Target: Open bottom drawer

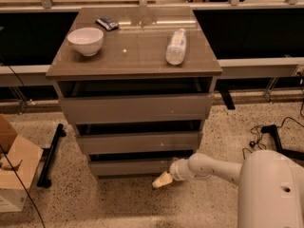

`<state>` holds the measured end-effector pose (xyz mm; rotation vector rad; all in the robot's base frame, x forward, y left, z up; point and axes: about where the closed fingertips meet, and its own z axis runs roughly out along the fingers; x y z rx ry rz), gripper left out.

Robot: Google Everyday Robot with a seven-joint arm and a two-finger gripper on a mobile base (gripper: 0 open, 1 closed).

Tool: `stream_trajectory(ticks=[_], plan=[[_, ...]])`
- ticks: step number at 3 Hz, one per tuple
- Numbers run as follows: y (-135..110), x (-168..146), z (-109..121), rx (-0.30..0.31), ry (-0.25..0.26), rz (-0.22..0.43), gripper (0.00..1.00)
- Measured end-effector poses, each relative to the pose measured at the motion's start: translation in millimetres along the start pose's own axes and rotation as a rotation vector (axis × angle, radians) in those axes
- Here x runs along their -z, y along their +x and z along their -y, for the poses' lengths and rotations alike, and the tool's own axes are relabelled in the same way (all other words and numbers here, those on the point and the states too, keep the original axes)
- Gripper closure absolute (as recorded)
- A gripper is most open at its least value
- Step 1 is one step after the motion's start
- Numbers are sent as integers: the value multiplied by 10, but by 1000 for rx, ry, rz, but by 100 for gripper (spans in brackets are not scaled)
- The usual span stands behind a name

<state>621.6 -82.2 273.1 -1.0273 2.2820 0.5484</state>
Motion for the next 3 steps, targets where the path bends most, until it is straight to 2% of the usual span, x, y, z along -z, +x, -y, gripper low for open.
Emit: stream_trajectory(ticks=[2,3], plan=[[-199,-547,145,20,6,49,0],[-174,-807,281,-9,-5,47,0]])
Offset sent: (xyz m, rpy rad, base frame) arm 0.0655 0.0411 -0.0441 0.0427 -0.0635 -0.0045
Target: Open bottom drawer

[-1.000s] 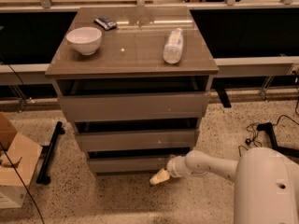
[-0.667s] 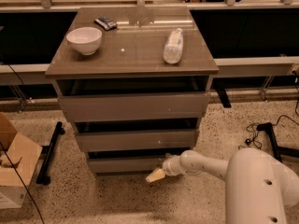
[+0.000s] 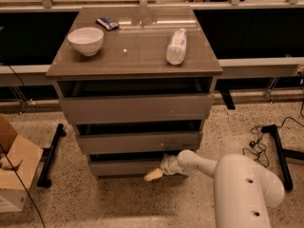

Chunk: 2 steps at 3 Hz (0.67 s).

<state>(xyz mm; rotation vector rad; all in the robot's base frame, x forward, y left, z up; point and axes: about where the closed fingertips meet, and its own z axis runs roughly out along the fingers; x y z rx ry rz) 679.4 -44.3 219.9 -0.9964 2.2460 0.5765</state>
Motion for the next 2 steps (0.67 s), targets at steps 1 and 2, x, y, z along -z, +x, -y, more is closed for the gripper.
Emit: stream_trajectory(ticks=[1,2], plan=[[95,-255,223,-35,-6,-25,2],[137,-297,278,-49,-10,-39,32]])
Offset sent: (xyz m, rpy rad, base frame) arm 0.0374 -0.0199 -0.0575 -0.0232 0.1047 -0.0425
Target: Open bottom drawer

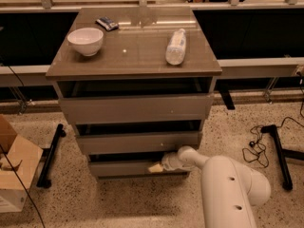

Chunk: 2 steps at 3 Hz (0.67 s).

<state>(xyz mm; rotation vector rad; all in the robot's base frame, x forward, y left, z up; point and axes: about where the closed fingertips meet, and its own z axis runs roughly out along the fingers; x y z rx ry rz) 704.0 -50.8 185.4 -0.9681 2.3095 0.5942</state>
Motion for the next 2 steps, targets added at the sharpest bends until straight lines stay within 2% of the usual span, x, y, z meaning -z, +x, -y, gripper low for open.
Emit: stream_trajectory(ticks=[1,2], plan=[[-26,30,-7,0,0,0,55],[-59,69,-17,0,0,0,45]])
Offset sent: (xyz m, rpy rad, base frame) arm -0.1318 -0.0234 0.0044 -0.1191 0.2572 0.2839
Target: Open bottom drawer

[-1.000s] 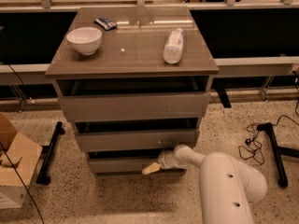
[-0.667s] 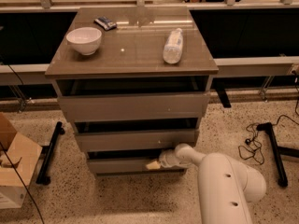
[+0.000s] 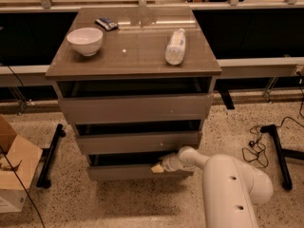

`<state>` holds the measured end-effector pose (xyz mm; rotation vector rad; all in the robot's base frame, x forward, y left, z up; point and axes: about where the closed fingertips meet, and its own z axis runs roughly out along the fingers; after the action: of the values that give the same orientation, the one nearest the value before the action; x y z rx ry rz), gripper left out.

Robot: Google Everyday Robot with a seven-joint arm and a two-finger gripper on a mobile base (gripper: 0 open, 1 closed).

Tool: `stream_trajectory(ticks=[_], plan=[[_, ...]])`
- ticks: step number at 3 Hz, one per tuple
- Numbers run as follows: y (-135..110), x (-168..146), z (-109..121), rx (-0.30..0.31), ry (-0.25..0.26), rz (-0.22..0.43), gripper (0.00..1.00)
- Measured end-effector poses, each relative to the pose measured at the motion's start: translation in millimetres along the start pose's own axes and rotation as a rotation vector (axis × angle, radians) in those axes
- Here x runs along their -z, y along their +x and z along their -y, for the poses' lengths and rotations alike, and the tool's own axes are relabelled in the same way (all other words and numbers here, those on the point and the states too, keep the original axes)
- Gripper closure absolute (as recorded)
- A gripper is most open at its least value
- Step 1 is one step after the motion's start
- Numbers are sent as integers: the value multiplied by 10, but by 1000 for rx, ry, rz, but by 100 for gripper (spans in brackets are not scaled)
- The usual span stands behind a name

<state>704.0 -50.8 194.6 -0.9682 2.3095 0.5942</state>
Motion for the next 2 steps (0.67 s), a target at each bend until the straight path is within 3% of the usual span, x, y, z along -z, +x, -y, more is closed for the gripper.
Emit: stream_trajectory(ticks=[2], plan=[[0,0,0,0,0,0,1]])
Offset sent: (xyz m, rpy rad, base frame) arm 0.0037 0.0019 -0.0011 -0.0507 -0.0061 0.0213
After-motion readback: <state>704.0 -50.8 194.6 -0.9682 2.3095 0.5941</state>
